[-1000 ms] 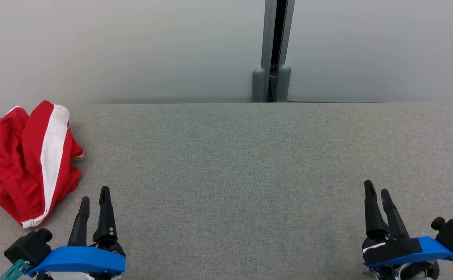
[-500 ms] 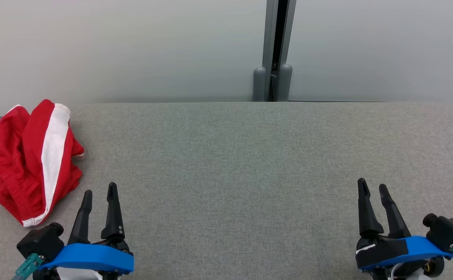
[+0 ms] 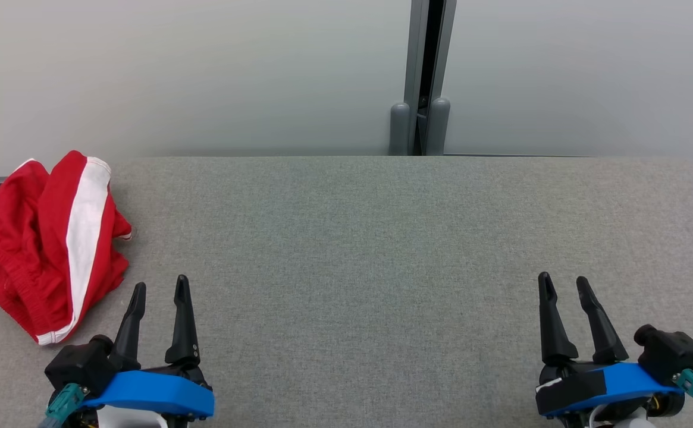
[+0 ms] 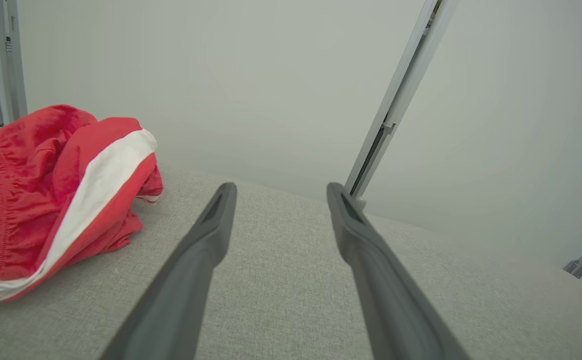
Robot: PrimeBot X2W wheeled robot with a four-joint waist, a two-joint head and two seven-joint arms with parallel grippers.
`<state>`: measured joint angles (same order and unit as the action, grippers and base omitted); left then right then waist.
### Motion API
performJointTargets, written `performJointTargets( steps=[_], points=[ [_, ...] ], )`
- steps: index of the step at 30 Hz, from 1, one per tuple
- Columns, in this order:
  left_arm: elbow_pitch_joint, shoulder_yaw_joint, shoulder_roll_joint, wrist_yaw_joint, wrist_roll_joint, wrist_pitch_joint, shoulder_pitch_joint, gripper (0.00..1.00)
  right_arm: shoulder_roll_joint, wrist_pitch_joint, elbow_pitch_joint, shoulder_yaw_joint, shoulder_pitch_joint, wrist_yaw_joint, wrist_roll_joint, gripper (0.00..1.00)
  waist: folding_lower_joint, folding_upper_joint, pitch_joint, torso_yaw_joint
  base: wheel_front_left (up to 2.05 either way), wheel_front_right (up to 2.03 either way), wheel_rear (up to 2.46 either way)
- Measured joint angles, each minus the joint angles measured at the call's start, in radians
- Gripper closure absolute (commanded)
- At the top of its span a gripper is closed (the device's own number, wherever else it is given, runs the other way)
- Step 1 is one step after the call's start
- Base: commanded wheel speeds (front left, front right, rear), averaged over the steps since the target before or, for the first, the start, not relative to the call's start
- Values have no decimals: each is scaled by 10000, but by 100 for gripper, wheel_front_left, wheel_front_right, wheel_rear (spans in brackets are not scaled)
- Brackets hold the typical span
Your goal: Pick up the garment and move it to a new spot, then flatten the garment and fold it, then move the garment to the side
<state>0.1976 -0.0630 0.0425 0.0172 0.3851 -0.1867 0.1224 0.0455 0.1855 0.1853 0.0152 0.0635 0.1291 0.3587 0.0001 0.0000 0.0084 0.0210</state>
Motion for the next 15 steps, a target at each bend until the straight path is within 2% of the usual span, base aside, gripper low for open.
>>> performJointTargets(
  steps=[15],
  points=[
    [75,-134,17,-71,-1248,-311,34,0,8,322,19,125,21,2,-1292,0,0,0,0,37,0,0,0]
  ],
)
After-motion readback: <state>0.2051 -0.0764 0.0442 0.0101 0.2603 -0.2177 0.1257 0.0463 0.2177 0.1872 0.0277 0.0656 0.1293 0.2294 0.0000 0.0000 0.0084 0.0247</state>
